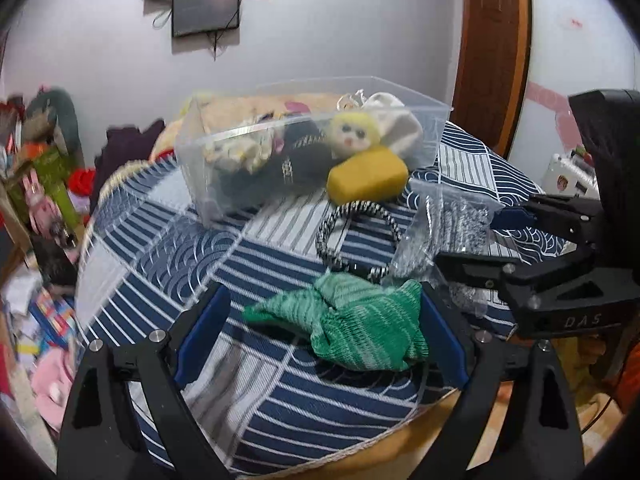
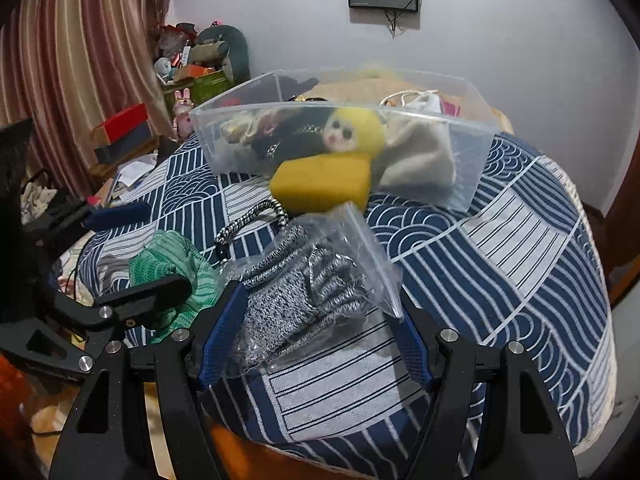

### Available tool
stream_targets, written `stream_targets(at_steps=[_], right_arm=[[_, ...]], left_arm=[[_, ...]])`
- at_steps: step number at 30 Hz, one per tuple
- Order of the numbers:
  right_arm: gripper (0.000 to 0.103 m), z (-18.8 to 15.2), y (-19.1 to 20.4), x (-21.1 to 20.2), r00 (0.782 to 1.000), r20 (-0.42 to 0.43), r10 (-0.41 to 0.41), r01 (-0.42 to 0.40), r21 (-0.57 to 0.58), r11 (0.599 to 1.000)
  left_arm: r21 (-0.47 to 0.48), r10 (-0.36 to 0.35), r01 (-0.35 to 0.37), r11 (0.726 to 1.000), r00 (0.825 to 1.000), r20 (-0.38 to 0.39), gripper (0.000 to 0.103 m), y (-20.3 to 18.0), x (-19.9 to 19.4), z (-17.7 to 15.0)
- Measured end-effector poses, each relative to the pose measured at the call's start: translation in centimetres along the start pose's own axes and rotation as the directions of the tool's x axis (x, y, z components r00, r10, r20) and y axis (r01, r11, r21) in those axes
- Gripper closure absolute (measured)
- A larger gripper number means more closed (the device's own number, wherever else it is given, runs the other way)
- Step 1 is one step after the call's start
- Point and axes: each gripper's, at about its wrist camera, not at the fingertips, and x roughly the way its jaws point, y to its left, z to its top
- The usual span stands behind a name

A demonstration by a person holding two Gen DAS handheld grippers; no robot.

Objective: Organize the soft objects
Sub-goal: 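Grasp the clear bag of silver items with the right tool while the left tool grasps the green knit cloth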

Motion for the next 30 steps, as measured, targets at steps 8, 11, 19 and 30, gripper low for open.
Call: stream_targets(at_steps=[8,11,19,30], right_arm=[[0.071,-0.4,-0.3,-0.9,0.999,0.021,0.027,-0.027,0.013,1.0],[0.076,-0.4,-0.5,-1.3,0.999,0.033,0.033,-0.034,0.024,0.999],[0.08,0.3,-0.5,-2.7,0.996,0.085,-0.004,0.002,0.026,1.0],[0.08,2.8,-1.3,-5.5,0.977,0.202,-0.067,0.064,0.023,0.998]], left_arm=[[-0.075,-0.086,0.086,0.994,0.996,-0.001,0.041,0.8,0.2,-0.9],[-0.068,-0.111,0.11,0.992,0.994,-0.003,0.061,0.6,0.0,-0.7],[-0.035,-0.077,0.077,0.996,0.997,0.022,0.078,0.3,-1.2,0.3],[-0.067,0.013,-0.002,0.998,0.986,0.165,0.079,2.9,-4.7,4.4]])
